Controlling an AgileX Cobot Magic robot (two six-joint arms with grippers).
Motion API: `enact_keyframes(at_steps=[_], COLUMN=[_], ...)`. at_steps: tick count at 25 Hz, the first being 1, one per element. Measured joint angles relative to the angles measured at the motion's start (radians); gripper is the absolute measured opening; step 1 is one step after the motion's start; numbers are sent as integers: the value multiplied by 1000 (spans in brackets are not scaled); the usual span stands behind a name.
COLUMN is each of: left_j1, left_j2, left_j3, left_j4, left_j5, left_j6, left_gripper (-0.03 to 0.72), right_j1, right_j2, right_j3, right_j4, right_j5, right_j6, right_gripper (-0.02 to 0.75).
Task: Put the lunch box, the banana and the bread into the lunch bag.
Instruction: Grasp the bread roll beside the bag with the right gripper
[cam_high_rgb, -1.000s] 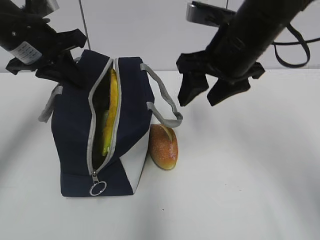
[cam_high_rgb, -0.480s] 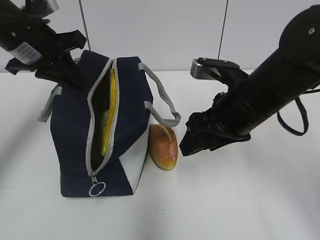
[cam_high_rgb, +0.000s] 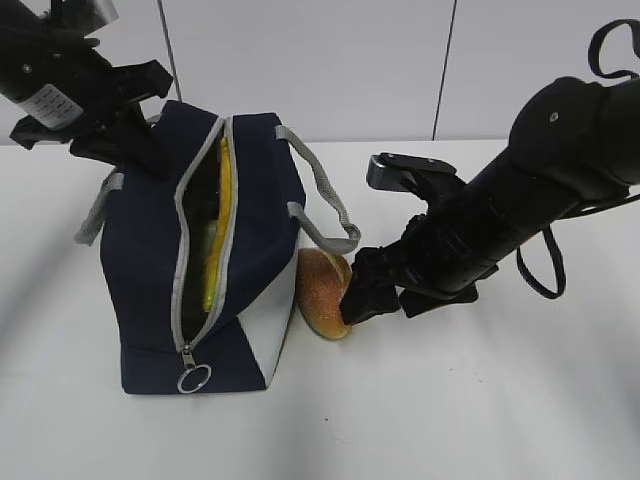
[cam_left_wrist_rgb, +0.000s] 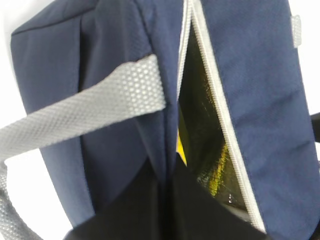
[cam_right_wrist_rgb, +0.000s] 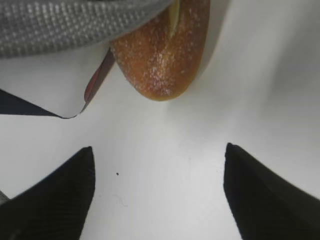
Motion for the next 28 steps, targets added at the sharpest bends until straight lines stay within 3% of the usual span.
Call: enact_keyframes(at_steps=[3,8,22,28], left_j1=[0,0,0,0], left_j2=[0,0,0,0], left_j3=[0,0,0,0], left_j4=[0,1,6,7], left_j5=[0,0,0,0], left_j6=[0,0,0,0], left_gripper=[-3,-3,-3,-3], right_j1=[0,0,0,0], right_j2=[26,77,255,306], right_j3=[-26,-86,-280,-332], right_j4=[21,69,82,86], right_j5=[-13,-15,32,71], right_j6=[-22,-73,-81,-84], right_gripper=[656,667,656,609])
